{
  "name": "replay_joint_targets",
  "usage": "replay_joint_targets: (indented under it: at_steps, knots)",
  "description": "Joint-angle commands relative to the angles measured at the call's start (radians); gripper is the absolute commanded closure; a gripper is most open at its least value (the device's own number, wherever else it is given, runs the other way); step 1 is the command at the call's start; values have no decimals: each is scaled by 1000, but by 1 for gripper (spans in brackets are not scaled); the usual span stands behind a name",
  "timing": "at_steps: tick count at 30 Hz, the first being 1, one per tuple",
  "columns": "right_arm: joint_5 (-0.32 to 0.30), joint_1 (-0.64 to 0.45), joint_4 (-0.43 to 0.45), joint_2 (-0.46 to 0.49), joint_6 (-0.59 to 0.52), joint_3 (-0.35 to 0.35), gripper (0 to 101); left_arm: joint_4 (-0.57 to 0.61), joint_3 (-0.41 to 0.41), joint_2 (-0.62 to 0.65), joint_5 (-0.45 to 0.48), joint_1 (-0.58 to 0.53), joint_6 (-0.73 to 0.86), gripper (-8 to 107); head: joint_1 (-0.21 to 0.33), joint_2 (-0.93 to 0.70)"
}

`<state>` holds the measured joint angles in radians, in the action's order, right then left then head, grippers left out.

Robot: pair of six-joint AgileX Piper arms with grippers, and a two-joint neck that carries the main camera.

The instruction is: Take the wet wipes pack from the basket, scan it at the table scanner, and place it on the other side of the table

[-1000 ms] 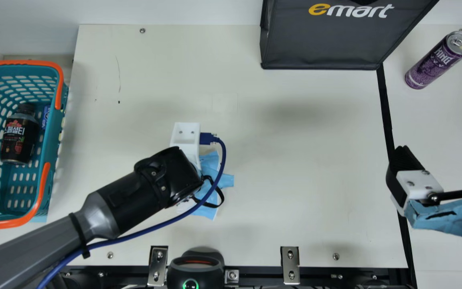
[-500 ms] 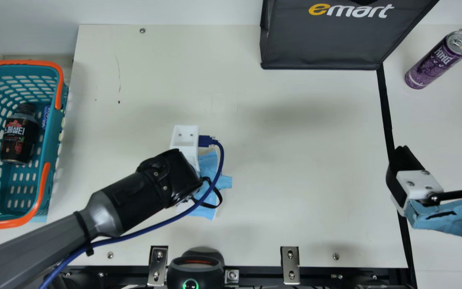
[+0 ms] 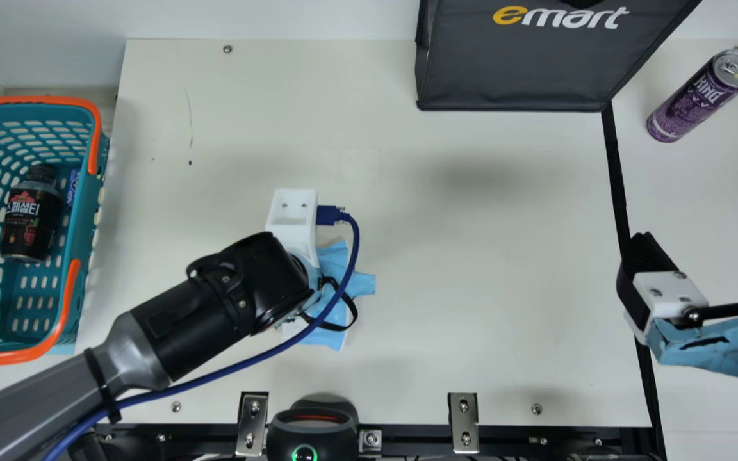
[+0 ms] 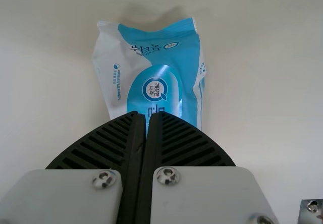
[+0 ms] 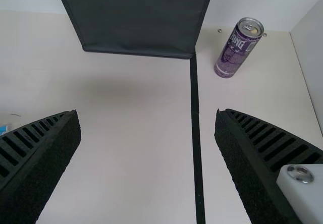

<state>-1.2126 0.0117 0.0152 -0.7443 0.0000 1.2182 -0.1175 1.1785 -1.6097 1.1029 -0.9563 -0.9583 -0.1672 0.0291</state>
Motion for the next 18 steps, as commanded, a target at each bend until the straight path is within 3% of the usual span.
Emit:
replay_joint_targets:
  at_steps: [1,18]
  knots:
    - [0,0,0,0,0,0,6,4,4,1,4,-1,1,94,29,-2]
    - [0,0,0,0,0,0,6,8,15,-22,17,1,-2,37,29,-2]
